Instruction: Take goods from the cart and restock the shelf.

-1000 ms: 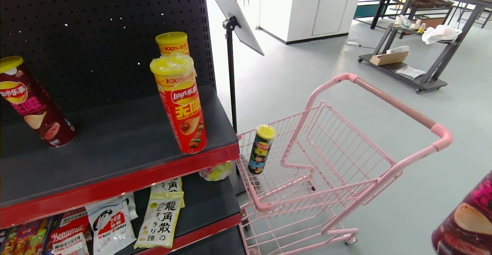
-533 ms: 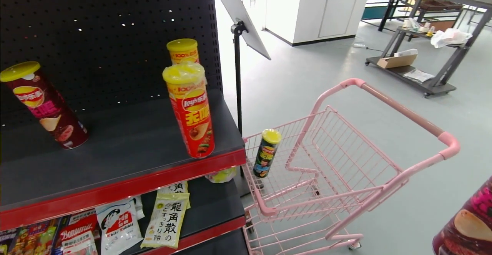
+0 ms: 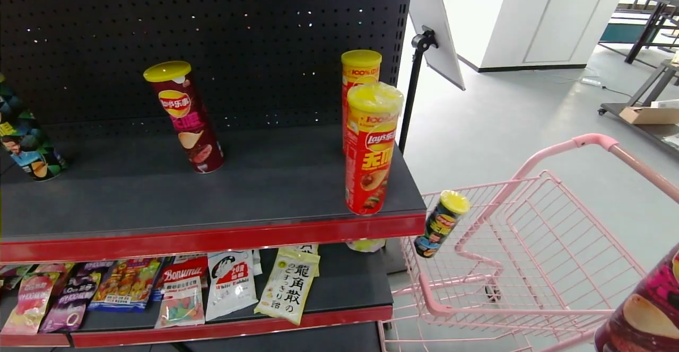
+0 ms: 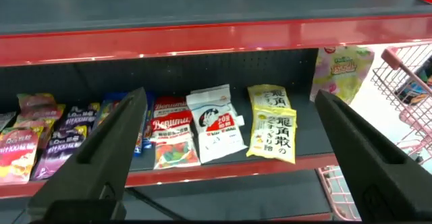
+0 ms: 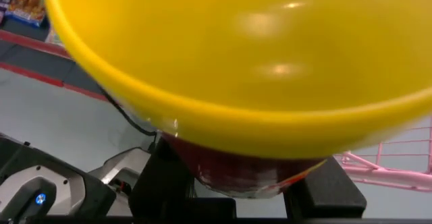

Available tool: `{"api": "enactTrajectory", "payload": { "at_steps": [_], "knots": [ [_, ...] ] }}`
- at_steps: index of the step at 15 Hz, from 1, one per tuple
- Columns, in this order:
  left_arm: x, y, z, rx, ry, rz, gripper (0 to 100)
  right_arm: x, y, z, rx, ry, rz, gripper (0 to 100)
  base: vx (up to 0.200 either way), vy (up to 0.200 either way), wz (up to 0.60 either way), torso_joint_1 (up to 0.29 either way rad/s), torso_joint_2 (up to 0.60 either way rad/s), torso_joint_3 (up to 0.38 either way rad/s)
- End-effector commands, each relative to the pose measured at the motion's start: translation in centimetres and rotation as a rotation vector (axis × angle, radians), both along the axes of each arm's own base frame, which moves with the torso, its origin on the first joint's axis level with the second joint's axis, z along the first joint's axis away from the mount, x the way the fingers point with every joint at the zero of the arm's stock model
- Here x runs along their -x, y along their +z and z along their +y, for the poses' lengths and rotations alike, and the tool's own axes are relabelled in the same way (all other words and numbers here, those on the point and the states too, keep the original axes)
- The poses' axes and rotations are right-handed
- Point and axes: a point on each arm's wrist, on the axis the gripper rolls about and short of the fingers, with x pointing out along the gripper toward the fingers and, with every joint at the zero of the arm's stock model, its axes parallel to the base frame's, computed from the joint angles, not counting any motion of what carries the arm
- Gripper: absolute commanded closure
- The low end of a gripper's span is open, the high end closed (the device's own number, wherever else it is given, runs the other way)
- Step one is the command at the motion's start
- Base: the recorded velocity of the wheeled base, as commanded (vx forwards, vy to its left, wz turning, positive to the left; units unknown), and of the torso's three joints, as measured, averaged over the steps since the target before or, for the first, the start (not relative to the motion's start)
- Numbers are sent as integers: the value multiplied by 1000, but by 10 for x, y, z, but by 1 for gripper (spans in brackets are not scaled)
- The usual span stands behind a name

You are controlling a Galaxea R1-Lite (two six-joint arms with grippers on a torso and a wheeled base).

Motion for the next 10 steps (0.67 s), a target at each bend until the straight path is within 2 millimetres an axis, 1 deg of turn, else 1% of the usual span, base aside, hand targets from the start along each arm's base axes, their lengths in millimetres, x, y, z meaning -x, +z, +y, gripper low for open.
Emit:
{"api": "enactTrajectory", "payload": {
  "at_steps": [1,3,4,5,7,9,10],
  "knots": [
    [0,0,0,-1,1,0,0,4,-3,-1,-10,1,-35,100,0,0,0,0,0,0],
    [0,0,0,-1,1,0,0,5,-10,-2,-33,7,-100,100,-200,0,0,2,2,-2],
    [0,0,0,-1,-1,0,0,4,-10,-1,-39,5,-120,100,-200,0,0,7,2,2],
    [0,0,0,-1,-1,0,0,2,-15,-1,-45,1,-148,100,-200,0,0,7,7,7],
    [0,0,0,-1,-1,0,0,0,-14,0,-52,0,-185,100,-200,0,0,-12,-2,0],
    [0,0,0,-1,-2,0,0,-1,-17,1,-52,18,-175,100,0,0,0,0,0,0],
    [0,0,0,-1,-1,0,0,1,-22,0,-49,17,-170,100,0,200,0,-7,-2,7]
  ]
}}
